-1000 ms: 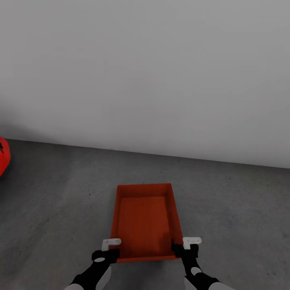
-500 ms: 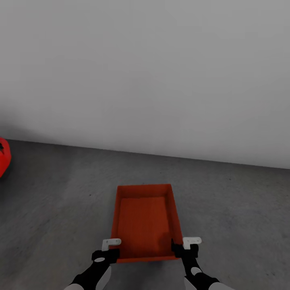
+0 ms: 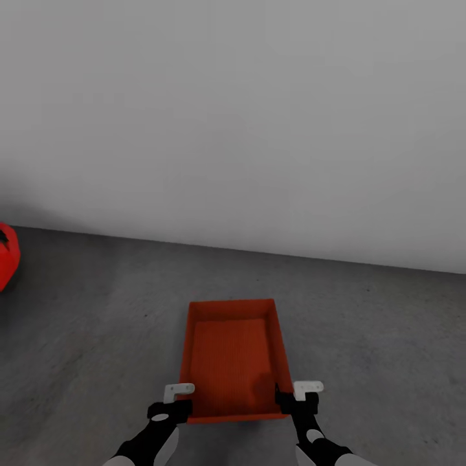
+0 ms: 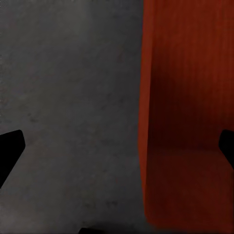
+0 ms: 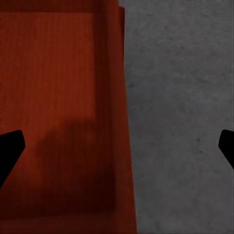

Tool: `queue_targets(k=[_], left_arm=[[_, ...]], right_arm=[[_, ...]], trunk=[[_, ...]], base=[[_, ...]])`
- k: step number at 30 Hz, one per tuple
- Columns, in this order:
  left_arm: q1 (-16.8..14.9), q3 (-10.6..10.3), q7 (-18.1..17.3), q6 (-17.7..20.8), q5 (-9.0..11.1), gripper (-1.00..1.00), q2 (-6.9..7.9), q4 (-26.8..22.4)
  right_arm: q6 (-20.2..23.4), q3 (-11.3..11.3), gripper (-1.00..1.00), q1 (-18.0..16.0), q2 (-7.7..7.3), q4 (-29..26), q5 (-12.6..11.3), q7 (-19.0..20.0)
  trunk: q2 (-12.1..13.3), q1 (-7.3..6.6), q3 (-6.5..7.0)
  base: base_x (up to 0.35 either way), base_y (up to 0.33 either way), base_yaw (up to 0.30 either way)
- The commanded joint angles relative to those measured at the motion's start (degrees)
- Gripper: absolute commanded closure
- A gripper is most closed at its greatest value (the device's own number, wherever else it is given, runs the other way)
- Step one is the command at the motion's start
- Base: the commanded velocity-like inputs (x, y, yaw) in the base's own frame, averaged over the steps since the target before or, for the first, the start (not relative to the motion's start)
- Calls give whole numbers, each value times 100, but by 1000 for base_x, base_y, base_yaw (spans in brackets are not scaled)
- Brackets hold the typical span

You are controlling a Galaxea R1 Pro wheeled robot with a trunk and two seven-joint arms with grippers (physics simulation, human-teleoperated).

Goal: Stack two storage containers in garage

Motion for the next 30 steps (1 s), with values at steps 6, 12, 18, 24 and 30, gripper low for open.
queue_targets(k=[6,12,18,24,30], left_arm=[[-1,-16,25,13,17,-100,0,-5],[-1,-16,25,13,17,-100,0,-5],[1,-16,25,13,17,-100,0,-5],[-1,-16,25,13,17,-100,0,-5],[0,-16,25,13,17,-100,0,-5]], right_arm=[[-6,47,-100,-3,3,10,-2,-68],[-10,47,-100,-3,10,6,-3,-87],[-44,47,-100,-3,6,15,-3,-88],[-90,47,-100,-3,2,35,-3,-88],[-94,47,-100,-3,2,37,-3,-88]], trunk=[[240,-133,104],[481,-265,212],[722,-396,320],[962,-528,428],[1203,-660,535]], base=[[0,0,0],[0,0,0],[0,0,0],[0,0,0],[0,0,0]])
